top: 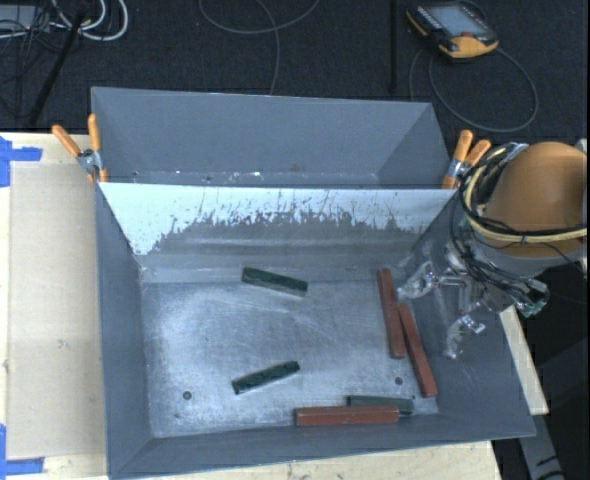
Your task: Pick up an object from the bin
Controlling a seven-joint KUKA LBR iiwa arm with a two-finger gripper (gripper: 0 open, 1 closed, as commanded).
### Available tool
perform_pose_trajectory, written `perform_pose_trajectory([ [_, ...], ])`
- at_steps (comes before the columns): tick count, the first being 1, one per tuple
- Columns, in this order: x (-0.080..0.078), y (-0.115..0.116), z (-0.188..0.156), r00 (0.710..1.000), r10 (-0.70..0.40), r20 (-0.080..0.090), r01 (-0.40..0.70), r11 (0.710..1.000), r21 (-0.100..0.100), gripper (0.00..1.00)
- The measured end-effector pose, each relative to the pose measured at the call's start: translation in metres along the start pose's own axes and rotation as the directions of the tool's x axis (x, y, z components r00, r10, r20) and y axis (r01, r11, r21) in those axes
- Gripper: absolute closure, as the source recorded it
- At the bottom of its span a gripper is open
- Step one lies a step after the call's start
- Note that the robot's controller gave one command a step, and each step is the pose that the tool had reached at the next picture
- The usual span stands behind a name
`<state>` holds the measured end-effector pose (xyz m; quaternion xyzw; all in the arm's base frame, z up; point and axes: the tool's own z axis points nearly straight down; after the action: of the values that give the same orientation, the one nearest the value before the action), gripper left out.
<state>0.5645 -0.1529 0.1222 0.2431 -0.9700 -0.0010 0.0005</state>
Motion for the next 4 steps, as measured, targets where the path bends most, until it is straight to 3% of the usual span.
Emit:
perform_pose_trajectory([
  [1,-0.002,0.003,0.015,0.956,-0.294,0.003,0.294,0.956,-0.003,0.0],
  [2,-0.012,0.014,0.035,0.896,-0.444,0.009,0.444,0.896,-0.012,0.0],
  [3,-0.017,0.025,0.048,0.775,-0.632,-0.004,0.632,0.775,0.002,1.0],
  [4,-0.017,0.025,0.048,0.775,-0.632,-0.004,0.632,0.775,0.002,1.0],
])
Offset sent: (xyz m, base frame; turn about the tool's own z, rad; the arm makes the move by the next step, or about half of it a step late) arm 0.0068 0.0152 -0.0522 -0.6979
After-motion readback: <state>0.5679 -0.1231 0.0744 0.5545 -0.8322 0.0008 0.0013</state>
